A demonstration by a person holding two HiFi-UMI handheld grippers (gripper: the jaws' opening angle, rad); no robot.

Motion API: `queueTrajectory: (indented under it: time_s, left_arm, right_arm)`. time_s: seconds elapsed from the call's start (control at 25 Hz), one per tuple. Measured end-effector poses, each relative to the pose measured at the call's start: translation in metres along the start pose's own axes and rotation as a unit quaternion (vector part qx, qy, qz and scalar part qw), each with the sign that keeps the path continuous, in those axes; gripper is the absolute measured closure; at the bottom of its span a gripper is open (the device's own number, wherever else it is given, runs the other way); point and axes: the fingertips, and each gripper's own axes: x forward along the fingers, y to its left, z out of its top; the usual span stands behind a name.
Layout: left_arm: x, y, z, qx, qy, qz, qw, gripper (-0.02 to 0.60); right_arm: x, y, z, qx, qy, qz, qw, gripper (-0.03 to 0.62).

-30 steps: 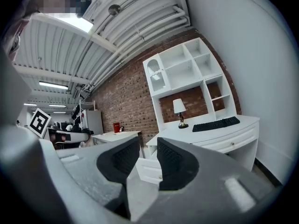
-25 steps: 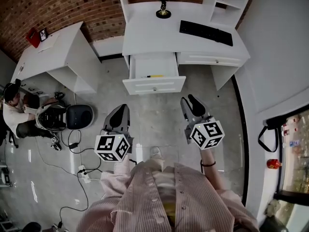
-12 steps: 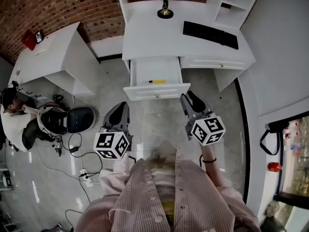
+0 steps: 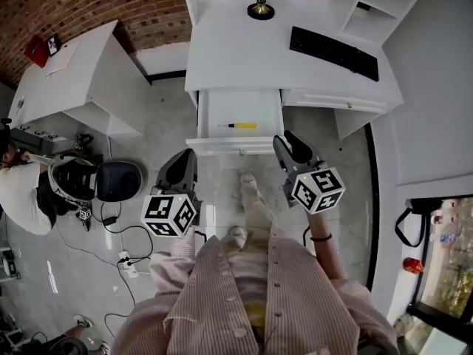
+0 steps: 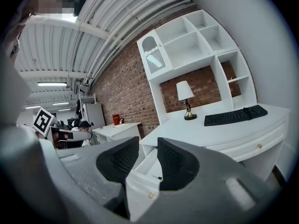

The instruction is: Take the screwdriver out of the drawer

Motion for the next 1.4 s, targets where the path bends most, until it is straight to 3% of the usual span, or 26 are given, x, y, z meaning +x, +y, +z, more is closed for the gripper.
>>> queueTrajectory:
  time_s: [0.28, 0.56, 1.0, 1.4]
  left_arm:
    - [0.066, 0.02, -0.009, -0.025, 0.038, 0.014, 0.9989, 0.583]
    - [0.118, 0.035, -0.02, -0.042, 0.065, 0.04, 0.9962, 0.583]
    - [0.175, 0.058, -0.044, -0.079, 0.108, 0.071, 0.9884, 0.583]
    - [0.203, 0.08, -0.062, -0.093, 0.146, 0.086, 0.9811, 0.583]
  right_arm:
    - [0.067, -0.036, -0.005, -0.011, 0.061, 0.041, 0.997, 0.485]
    - [0.121, -0.069, -0.027, -0.025, 0.137, 0.085, 0.987, 0.485]
    - [0.179, -0.087, -0.074, -0.073, 0.261, 0.171, 0.947, 0.485]
    - [0.216, -0.09, -0.123, -0.111, 0.342, 0.22, 0.907, 0.485]
